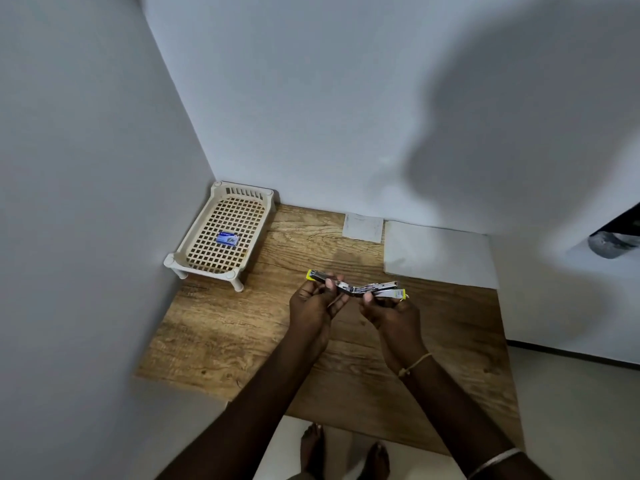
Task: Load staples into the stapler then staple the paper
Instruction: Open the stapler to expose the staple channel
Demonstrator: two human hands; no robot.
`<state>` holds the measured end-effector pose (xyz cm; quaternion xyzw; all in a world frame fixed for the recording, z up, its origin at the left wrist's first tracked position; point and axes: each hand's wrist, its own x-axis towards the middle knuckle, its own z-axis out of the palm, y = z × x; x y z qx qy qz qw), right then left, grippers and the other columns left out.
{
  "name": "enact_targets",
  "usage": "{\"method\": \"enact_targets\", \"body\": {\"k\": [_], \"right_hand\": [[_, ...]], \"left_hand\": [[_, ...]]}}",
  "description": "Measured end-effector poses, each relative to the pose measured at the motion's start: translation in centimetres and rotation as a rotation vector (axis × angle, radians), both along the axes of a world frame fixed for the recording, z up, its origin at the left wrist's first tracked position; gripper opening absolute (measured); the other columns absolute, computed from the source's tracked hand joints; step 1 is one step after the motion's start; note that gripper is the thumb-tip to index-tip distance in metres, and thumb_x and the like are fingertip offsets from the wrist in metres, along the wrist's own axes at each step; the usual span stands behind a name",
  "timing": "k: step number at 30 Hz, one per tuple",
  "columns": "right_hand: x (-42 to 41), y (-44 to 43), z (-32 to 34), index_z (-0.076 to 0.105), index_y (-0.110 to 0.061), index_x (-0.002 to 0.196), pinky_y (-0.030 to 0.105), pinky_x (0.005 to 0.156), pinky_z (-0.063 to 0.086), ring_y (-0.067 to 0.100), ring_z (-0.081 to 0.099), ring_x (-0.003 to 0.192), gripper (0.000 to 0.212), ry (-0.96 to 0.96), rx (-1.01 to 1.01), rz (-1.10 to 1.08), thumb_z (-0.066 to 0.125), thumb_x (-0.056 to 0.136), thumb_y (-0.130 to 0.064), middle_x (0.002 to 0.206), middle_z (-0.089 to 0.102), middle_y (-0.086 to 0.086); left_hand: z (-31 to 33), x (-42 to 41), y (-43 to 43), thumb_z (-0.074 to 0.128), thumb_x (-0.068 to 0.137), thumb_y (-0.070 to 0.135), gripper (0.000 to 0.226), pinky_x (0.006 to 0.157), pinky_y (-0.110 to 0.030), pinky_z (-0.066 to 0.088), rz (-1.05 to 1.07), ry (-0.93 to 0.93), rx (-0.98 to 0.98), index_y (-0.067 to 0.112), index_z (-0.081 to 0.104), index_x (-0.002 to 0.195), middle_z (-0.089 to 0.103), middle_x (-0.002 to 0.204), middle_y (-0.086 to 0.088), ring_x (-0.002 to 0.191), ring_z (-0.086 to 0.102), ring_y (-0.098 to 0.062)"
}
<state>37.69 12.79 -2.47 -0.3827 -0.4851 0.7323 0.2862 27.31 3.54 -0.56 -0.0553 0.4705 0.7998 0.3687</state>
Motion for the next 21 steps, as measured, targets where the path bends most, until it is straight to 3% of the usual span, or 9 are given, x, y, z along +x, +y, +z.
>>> {"method": "enact_targets", "body": {"k": [3, 9, 12, 14, 17, 21], "right_hand": [[0.6, -0.2, -0.9, 0.079, -0.008, 0.086, 0.048, 0.086, 0.053, 0.028, 0.066, 0.089, 0.016, 0.005, -0.058, 0.012, 0.085, 0.072, -0.011, 0.092, 0.075, 0.017], [1.8, 0.1, -2.0, 0.072, 0.001, 0.093, 0.048, 0.092, 0.054, 0.033, 0.067, 0.095, 0.031, 0.056, -0.142, 0.044, 0.085, 0.064, -0.004, 0.097, 0.072, 0.024], [2.3, 0.5, -2.4, 0.065, 0.005, 0.1, 0.039, 0.082, 0.06, 0.036, 0.068, 0.098, 0.038, 0.055, -0.132, 0.084, 0.084, 0.067, 0.001, 0.099, 0.071, 0.026], [2.5, 0.8, -2.5, 0.062, 0.004, 0.104, 0.037, 0.08, 0.06, 0.038, 0.069, 0.098, 0.045, 0.041, -0.145, 0.098, 0.085, 0.066, -0.001, 0.098, 0.073, 0.024], [2.7, 1.6, -2.9, 0.063, 0.0, 0.103, 0.05, 0.094, 0.052, 0.04, 0.07, 0.1, 0.046, 0.049, -0.161, 0.139, 0.086, 0.064, -0.007, 0.098, 0.075, 0.022], [2.6, 2.6, -2.6, 0.067, -0.004, 0.096, 0.038, 0.08, 0.061, 0.035, 0.072, 0.095, 0.035, 0.073, -0.169, 0.185, 0.085, 0.067, -0.009, 0.098, 0.075, 0.023]], "left_hand": [[-1.0, 0.5, 0.0, 0.056, 0.101, 0.004, 0.011, 0.074, -0.029, 0.063, 0.018, -0.038, -0.032, 0.004, 0.067, 0.101, 0.075, 0.098, -0.007, 0.091, 0.072, -0.019], [-2.1, 1.5, -0.1, 0.057, 0.099, 0.001, 0.015, 0.076, -0.031, 0.064, 0.06, -0.107, -0.044, -0.003, 0.061, 0.113, 0.075, 0.099, -0.009, 0.099, 0.07, -0.021], [-2.3, 1.5, -0.2, 0.055, 0.1, -0.002, 0.025, 0.073, -0.031, 0.064, 0.088, -0.104, -0.039, -0.005, 0.053, 0.125, 0.068, 0.113, -0.018, 0.114, 0.065, -0.03], [-2.6, 1.3, -0.3, 0.054, 0.1, -0.004, 0.022, 0.074, -0.031, 0.064, 0.095, -0.104, -0.023, -0.002, 0.052, 0.122, 0.067, 0.115, -0.02, 0.116, 0.063, -0.032], [-3.0, 0.8, -0.7, 0.053, 0.099, -0.007, 0.016, 0.078, -0.033, 0.064, 0.059, -0.116, 0.031, 0.004, 0.057, 0.111, 0.071, 0.111, -0.016, 0.11, 0.067, -0.027], [-3.8, 0.2, -1.7, 0.06, 0.097, 0.004, 0.013, 0.082, -0.037, 0.063, -0.028, -0.133, 0.07, 0.007, 0.063, 0.109, 0.075, 0.109, -0.013, 0.104, 0.071, -0.025]]}}
